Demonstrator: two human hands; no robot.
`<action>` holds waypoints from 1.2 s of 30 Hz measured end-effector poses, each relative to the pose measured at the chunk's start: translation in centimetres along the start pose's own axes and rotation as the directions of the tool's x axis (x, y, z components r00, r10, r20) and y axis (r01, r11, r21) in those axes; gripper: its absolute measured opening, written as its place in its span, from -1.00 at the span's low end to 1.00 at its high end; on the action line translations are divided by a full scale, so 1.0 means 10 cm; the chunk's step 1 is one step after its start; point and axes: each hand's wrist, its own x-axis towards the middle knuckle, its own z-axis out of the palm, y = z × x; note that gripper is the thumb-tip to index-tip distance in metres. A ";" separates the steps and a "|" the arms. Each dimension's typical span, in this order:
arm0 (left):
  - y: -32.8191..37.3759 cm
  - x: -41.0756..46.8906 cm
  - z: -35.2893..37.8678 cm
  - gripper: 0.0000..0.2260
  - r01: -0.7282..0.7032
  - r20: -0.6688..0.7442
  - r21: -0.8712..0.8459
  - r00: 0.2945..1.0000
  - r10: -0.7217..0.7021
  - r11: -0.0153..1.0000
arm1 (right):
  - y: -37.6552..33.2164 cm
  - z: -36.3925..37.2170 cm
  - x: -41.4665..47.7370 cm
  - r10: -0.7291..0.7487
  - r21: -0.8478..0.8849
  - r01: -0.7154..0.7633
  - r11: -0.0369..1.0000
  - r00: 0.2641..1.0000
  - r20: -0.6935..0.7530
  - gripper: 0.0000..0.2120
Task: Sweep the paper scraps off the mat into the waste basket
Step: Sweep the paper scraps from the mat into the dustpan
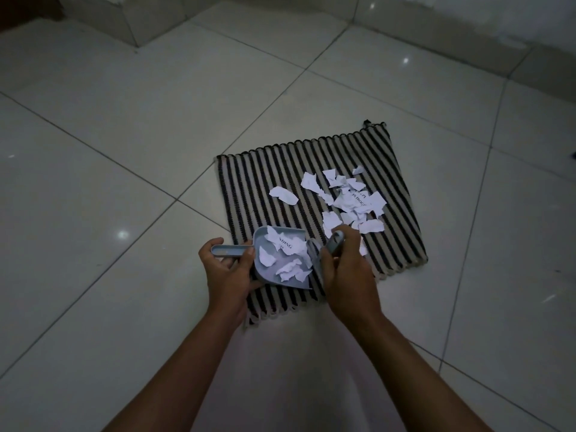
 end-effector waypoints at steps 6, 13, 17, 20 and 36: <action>0.01 -0.02 -0.01 -0.55 0.022 -0.006 -0.009 1.000 -0.022 1.000 | 0.11 -0.25 0.06 0.051 0.141 -0.029 0.990 0.987 -0.156 -0.70; -0.03 -0.05 0.11 -0.57 0.053 0.008 -0.030 0.999 -0.053 0.998 | 0.42 -0.71 0.05 0.156 0.035 -0.153 0.988 0.937 -0.314 -0.68; -0.06 -0.06 0.18 -0.57 0.067 -0.019 -0.038 0.998 -0.068 0.997 | 0.41 -0.60 -0.03 0.115 -0.025 -0.122 0.992 0.975 -0.190 -0.73; -0.07 -0.06 0.20 -0.57 0.069 -0.026 -0.039 0.997 -0.070 0.997 | 0.33 -0.49 -0.08 0.067 0.013 -0.066 0.998 0.992 -0.110 -0.70; -0.01 -0.03 0.17 -0.56 0.031 -0.020 -0.023 0.999 -0.031 0.999 | 0.30 -0.47 -0.02 0.041 0.061 -0.031 0.998 0.986 -0.161 -0.70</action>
